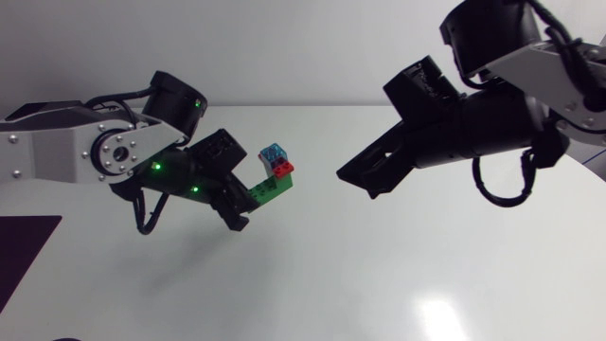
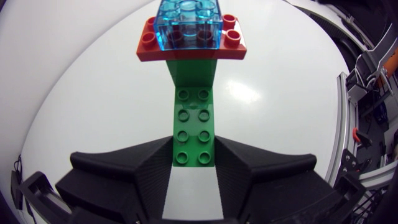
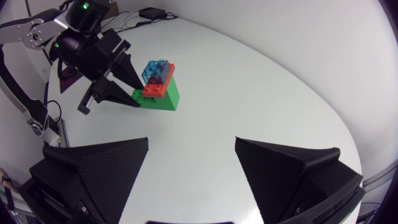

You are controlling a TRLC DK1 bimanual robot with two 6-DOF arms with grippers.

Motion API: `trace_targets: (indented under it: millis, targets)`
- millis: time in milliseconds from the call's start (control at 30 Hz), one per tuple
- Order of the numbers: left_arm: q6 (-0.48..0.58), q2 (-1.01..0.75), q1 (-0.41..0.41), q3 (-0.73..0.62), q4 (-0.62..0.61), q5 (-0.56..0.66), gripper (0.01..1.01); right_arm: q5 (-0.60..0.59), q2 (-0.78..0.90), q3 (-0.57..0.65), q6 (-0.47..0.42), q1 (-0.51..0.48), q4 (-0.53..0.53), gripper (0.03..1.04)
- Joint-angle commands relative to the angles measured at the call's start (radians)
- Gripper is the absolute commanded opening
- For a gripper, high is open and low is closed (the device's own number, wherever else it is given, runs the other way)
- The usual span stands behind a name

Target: Separate the duplo bricks

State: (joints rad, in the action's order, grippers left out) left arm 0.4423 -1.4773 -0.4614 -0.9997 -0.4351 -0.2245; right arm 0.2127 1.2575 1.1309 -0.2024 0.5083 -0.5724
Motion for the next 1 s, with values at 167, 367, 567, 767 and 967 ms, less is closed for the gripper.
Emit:
trace_targets:
  millis: [167, 367, 567, 767, 967]
  targets:
    - [-0.068, -0.138, -0.109, -0.120, -0.016, 0.037, 0.277, -0.016, 0.085, 0.038, 0.017, 0.016, 0.042, 1.00]
    - [-0.102, -0.215, -0.166, -0.182, -0.016, 0.054, 0.277, -0.015, 0.122, 0.035, 0.023, 0.018, 0.091, 1.00]
    - [-0.120, -0.230, -0.184, -0.228, -0.034, 0.059, 0.277, -0.016, 0.152, 0.024, 0.026, 0.021, 0.118, 1.00]
    - [-0.146, -0.236, -0.215, -0.249, -0.047, 0.059, 0.277, -0.030, 0.180, 0.012, 0.031, 0.030, 0.144, 1.00]
    - [-0.168, -0.227, -0.241, -0.261, -0.056, 0.063, 0.279, -0.062, 0.195, 0.006, 0.032, 0.038, 0.149, 1.00]
